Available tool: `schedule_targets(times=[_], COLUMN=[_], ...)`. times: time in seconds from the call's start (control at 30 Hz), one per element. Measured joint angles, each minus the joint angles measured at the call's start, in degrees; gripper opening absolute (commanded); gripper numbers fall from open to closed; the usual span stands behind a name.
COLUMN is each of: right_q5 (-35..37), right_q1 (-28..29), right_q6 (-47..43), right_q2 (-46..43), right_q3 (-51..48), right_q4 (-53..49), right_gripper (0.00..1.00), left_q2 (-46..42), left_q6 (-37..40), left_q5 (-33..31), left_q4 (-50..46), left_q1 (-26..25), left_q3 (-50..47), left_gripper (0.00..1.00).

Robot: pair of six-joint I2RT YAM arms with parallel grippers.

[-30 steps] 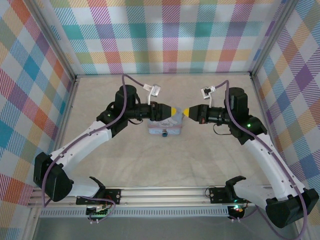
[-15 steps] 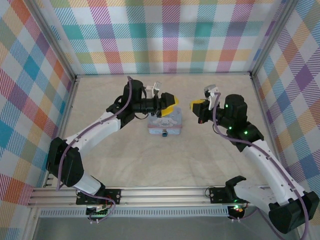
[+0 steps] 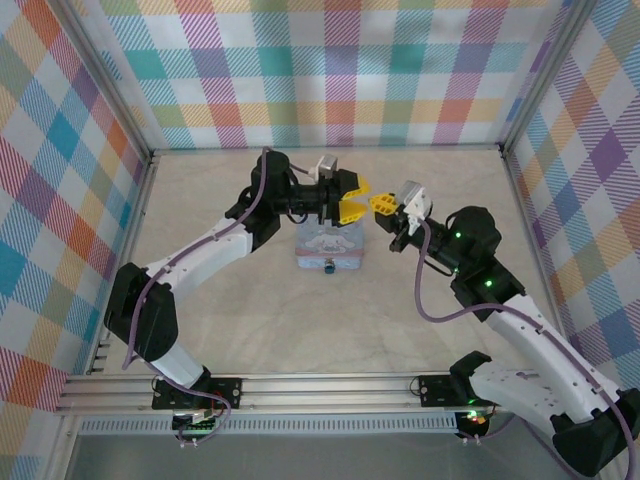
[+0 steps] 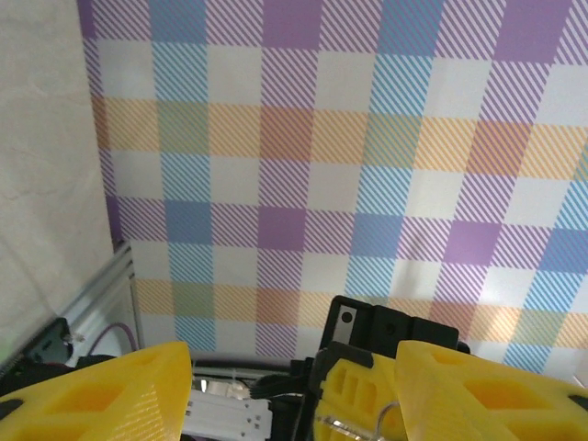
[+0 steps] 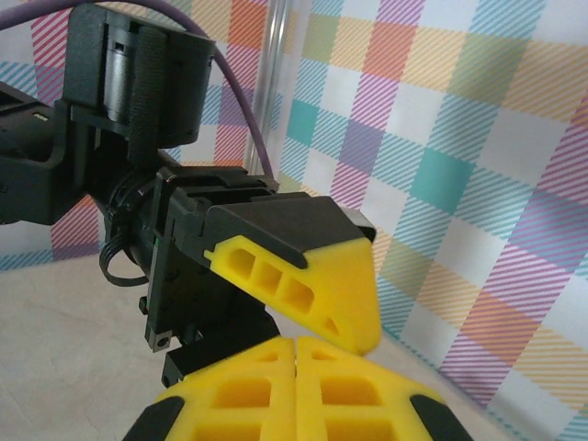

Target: Unlock a padlock with a key

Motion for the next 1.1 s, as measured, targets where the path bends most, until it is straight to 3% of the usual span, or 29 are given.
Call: schedule_targets(times=[0.3,0.63,0.93,1.03,1.1], right_q5=[3.2,6.0,6.2,6.2,6.5], right_q1=[2.0,3.8,4.1,4.2,4.2], right_q6=[-5.2,-8.8,-10.4,-10.8,-10.8], right_q2=[0.0,-1.4,-4.7,-4.7,-4.7], right_q3=[-1.1,-2.9,-3.3,-3.4,-3.6], right_q4=[0.8,3.2,0.2,-0.8,-0.9], right_gripper=[0.00,0.00,0.00,0.00,0.00], left_q2=[1.1,2.1,2.1,2.1,2.1], left_q6=[-3.8,-5.8,-6.0,-6.0,-5.7], left_q5=[2.4,4.0,4.0,4.0,4.0], left_q4=[2.7,3.6,3.7,3.7,3.5], left_q1=[-1.1,-1.6,-0.9,-0.8,-0.8], left_q3=[2.6,3.3,3.3,3.3,3.3], left_gripper=[0.63,0.28,0.17,0.23,0.42])
